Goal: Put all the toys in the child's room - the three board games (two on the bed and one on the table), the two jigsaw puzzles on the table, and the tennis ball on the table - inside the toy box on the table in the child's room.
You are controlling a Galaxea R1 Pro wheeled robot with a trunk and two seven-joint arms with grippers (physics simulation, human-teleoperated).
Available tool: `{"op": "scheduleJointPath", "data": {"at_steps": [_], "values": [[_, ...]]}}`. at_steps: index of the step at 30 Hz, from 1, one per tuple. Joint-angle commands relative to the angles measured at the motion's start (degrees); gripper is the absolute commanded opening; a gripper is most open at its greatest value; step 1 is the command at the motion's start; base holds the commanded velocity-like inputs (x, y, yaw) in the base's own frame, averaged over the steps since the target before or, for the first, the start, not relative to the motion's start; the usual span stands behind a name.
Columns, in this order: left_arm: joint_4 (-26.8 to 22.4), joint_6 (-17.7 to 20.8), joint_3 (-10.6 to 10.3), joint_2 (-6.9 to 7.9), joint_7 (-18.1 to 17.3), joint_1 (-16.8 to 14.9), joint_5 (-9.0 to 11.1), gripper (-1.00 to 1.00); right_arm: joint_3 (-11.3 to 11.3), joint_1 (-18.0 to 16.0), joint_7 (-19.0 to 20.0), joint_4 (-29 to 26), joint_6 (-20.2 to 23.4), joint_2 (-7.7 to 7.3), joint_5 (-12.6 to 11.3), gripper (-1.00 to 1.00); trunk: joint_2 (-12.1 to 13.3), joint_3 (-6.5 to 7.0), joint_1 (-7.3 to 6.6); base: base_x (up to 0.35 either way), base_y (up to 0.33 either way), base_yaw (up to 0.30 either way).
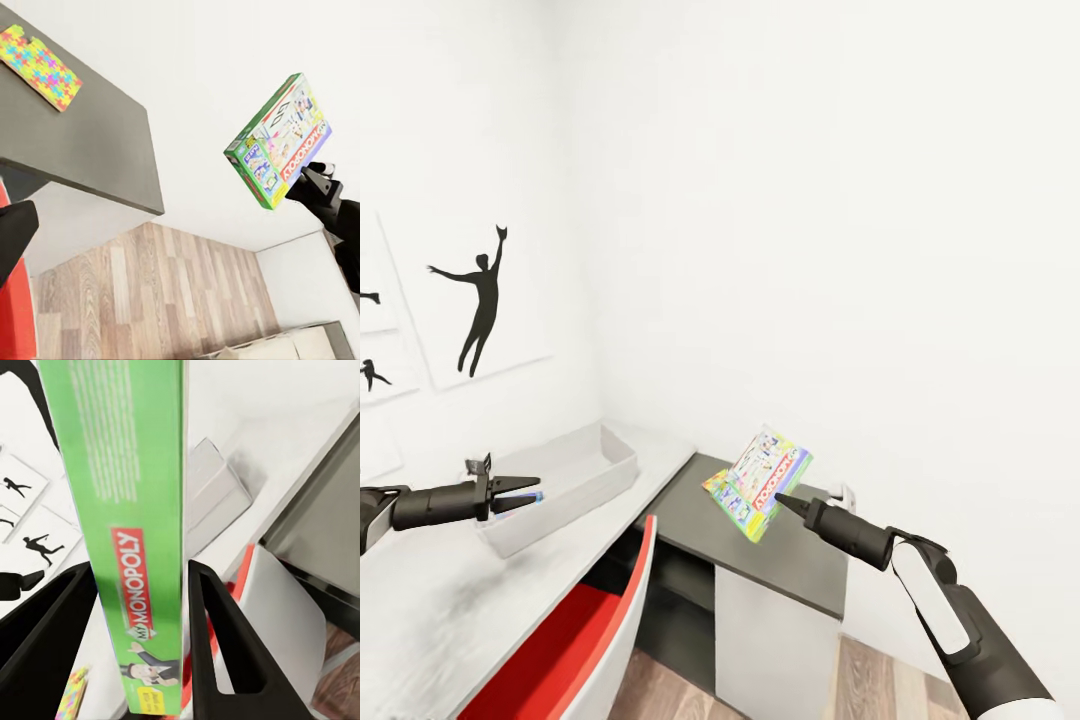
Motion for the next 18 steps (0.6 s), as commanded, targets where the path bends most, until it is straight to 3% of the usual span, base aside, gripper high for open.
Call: {"op": "scheduleJointPath", "data": {"at_steps": [1,18], "values": [[0.0,0.6,0.4,-0.01,-0.3,0.0,-0.6,1.0,0.0,0.0,0.0,0.0,0.3,-0.04,-0.5,-1.0,0.0,-0.02,0.04,0.111,0.0,0.292],[0.0,0.6,0.4,-0.04,-0.3,0.0,-0.6,1.0,0.0,0.0,-0.1,0.1,0.3,-0.04,-0.5,-1.0,0.0,-0.02,0.04,0.029,-0.021,0.292]]}}
